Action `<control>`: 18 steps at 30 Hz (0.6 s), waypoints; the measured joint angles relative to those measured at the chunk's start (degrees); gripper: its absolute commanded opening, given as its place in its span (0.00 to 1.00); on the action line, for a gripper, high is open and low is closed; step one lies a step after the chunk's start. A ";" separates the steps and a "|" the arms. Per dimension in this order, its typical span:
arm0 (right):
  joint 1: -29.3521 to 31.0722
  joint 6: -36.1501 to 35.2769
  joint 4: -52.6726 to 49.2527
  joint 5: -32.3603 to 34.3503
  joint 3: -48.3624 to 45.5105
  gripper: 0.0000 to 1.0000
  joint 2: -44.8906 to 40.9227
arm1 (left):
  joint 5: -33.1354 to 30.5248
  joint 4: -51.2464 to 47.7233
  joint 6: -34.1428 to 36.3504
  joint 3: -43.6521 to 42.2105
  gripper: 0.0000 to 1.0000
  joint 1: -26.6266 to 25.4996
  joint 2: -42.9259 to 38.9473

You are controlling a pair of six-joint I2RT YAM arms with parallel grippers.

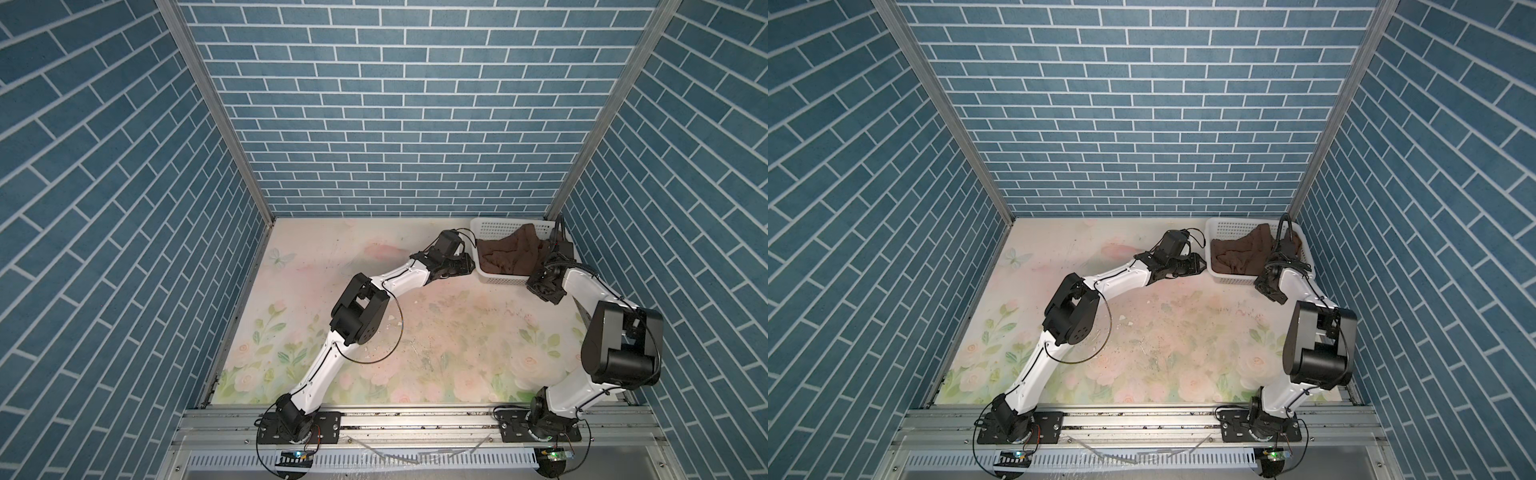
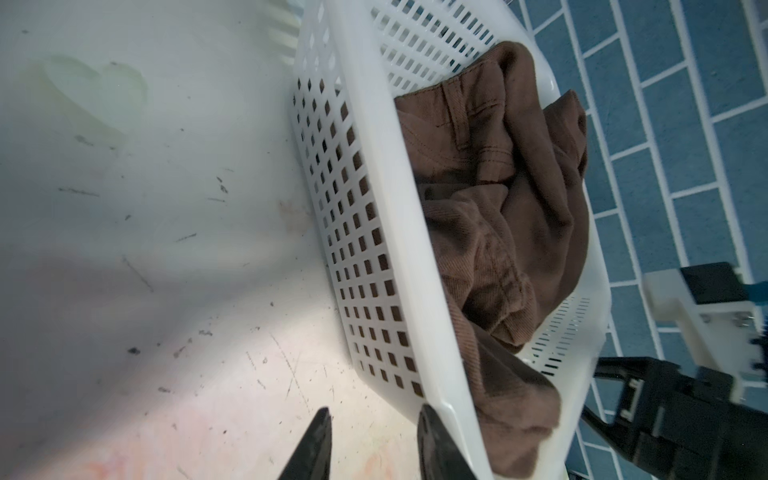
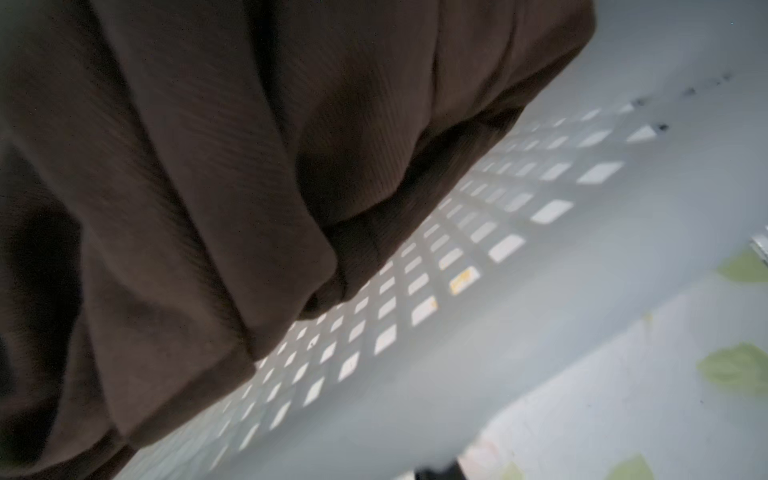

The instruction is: Fold and stack the trousers

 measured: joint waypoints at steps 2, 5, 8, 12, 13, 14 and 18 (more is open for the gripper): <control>-0.35 -0.46 0.00 -0.83 1.16 0.21 1.64 | 0.17 -0.09 -0.02 0.59 0.37 0.02 0.02; -0.35 -0.87 -0.04 -2.29 2.64 0.22 3.13 | 0.22 -0.09 -0.04 0.83 0.37 0.02 0.02; -0.35 -1.36 -2.29 -1.62 5.68 0.22 4.61 | 0.22 -0.07 -0.13 0.79 0.36 0.02 0.02; -1.14 -1.79 -4.39 0.50 7.98 0.22 5.66 | 0.35 1.05 -0.72 -0.70 0.37 0.28 0.00; -1.62 -1.81 -4.63 0.85 7.91 0.22 5.64 | 0.35 1.31 -0.94 -1.40 0.37 0.39 0.00; -2.54 -1.79 -4.68 1.22 7.69 0.22 5.62 | 0.33 1.42 -1.11 -2.21 0.37 0.52 0.00; -6.05 -1.90 -3.76 1.66 7.04 0.22 5.33 | 0.35 1.44 -1.53 -4.24 0.37 0.92 0.00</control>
